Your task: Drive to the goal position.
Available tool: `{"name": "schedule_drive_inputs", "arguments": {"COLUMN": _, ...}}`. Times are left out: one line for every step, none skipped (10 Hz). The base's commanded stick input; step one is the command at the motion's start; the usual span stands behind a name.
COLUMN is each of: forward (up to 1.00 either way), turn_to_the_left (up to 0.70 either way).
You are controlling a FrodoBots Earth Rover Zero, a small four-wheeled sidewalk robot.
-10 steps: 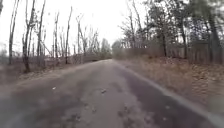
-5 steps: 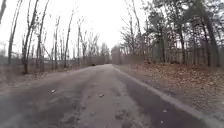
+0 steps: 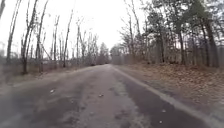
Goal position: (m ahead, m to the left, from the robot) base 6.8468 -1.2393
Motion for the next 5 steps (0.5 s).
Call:
{"name": "schedule_drive_inputs", "arguments": {"forward": 0.00, "turn_to_the_left": -0.93}}
{"name": "schedule_drive_inputs", "arguments": {"forward": 0.00, "turn_to_the_left": -0.71}}
{"name": "schedule_drive_inputs", "arguments": {"forward": 0.00, "turn_to_the_left": -0.49}}
{"name": "schedule_drive_inputs", "arguments": {"forward": 0.00, "turn_to_the_left": -0.28}}
{"name": "schedule_drive_inputs", "arguments": {"forward": 0.00, "turn_to_the_left": -0.06}}
